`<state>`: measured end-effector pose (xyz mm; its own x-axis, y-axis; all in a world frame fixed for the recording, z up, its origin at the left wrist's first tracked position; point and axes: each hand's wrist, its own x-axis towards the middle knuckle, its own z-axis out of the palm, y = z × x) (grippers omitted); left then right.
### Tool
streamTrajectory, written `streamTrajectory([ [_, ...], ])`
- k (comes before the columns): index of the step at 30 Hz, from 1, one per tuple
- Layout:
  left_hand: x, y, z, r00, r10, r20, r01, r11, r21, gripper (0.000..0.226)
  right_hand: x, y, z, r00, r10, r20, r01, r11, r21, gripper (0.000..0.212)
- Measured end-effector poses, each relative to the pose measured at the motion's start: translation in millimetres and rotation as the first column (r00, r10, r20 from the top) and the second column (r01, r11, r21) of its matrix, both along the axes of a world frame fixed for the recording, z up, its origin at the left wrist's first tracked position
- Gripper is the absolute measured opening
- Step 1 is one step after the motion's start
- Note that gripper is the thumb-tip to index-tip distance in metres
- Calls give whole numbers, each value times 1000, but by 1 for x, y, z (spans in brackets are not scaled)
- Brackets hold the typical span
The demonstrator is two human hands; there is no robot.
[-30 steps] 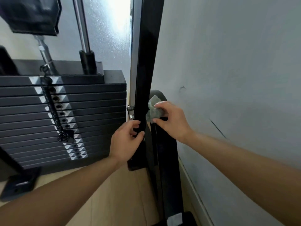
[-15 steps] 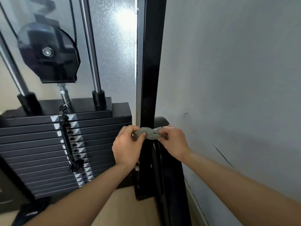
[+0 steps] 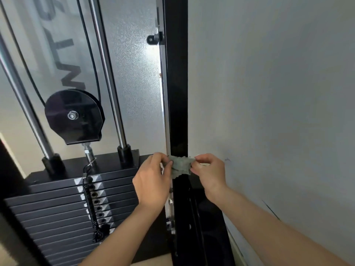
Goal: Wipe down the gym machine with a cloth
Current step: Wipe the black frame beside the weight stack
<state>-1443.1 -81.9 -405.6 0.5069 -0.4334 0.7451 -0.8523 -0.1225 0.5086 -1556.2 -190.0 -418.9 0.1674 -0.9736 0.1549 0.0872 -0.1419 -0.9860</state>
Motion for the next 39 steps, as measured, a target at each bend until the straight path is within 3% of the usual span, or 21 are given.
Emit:
streamTrajectory([
  [4,-1,-9,31,964,-150,-218,133,987,-93,28,4,-2,29,998,-24,58,25,1000,-17,13],
  [9,-2,-15,82,906,-258,-337,179,952,-248,24,12,-4,89,991,-35,131,47,995,-90,12],
  [20,-3,-31,241,881,-365,-302,174,843,-509,19,12,0,253,929,144,341,-48,960,-275,22],
  [26,-12,-41,322,852,-446,-275,197,759,-620,19,7,2,325,916,250,314,-86,887,-454,27],
  [31,-22,-47,386,826,-487,-284,209,733,-648,29,13,-6,391,889,201,411,-11,908,-419,21],
  [39,-28,-51,495,811,-456,-367,130,752,-646,29,19,-7,503,920,143,365,5,926,-377,17],
])
